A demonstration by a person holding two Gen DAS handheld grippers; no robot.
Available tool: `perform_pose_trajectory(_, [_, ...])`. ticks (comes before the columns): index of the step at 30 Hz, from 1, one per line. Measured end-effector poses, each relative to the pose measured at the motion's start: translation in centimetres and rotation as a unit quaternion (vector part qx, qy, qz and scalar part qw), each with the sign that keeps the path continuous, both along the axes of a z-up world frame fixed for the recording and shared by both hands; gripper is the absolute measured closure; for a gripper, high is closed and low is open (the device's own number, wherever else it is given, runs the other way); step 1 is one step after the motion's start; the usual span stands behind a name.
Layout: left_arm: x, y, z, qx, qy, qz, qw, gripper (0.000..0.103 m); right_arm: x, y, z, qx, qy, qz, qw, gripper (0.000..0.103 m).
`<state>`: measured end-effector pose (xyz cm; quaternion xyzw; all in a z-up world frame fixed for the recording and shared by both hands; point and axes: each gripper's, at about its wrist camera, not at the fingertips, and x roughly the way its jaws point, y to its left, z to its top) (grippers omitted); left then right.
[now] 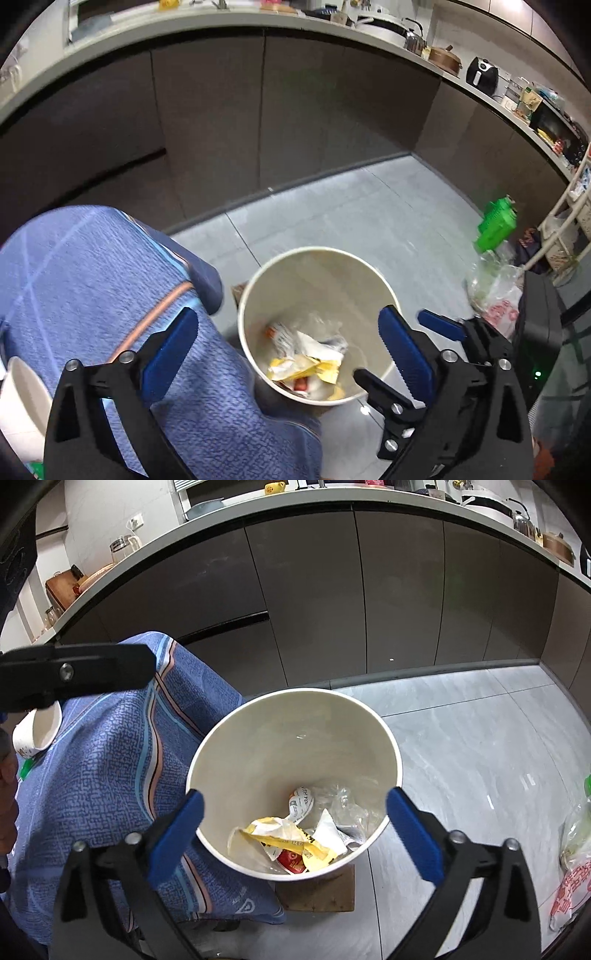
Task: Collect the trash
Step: 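Open both grippers over the beige bin to drop strip and wrapper, then move both tools back over the table toward the remaining trash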
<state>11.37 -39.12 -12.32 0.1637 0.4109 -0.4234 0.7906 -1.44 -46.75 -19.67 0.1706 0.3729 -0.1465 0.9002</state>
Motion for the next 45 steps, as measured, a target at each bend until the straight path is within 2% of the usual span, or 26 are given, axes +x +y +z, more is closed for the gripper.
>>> perform_pose_trajectory(13, [-0.3, 3.7, 3.6, -0.023, -0.002, 0.033, 0.9992, 0.009, -0.7, 1.7, 2.8, -0.006, -0.016, 0.015, 1.0, 0.004])
perform_pose_trajectory(22, [-1.1, 10.8, 7.1, -0.042, 0.009, 0.101, 0.994, 0.009, -1.4, 5.4, 7.1, -0.031, -0.054, 0.056, 0.996, 0.004])
perform_pose_trajectory(30, [-1.8, 19.6, 8.1, -0.039, 0.005, 0.189, 0.9812, 0.009, -0.5, 10.2, 9.7, -0.037, -0.075, 0.112, 0.99, 0.003])
perform_pose_trajectory(38, [-1.4, 28.6, 7.7, -0.044, 0.018, 0.276, 0.9599, 0.009, 1.8, 15.9, 11.6, -0.019, -0.089, 0.196, 0.976, 0.003])
perform_pose_trajectory(41, [-1.5, 30.9, 7.4, -0.046, 0.018, 0.298, 0.9534, 0.009, 3.0, 18.3, 12.4, -0.025, -0.087, 0.222, 0.971, 0.003])
perform_pose_trajectory(45, [-0.9, 33.5, 7.0, -0.047, 0.024, 0.318, 0.9466, 0.009, 5.0, 20.5, 12.8, -0.005, -0.081, 0.251, 0.965, 0.003])
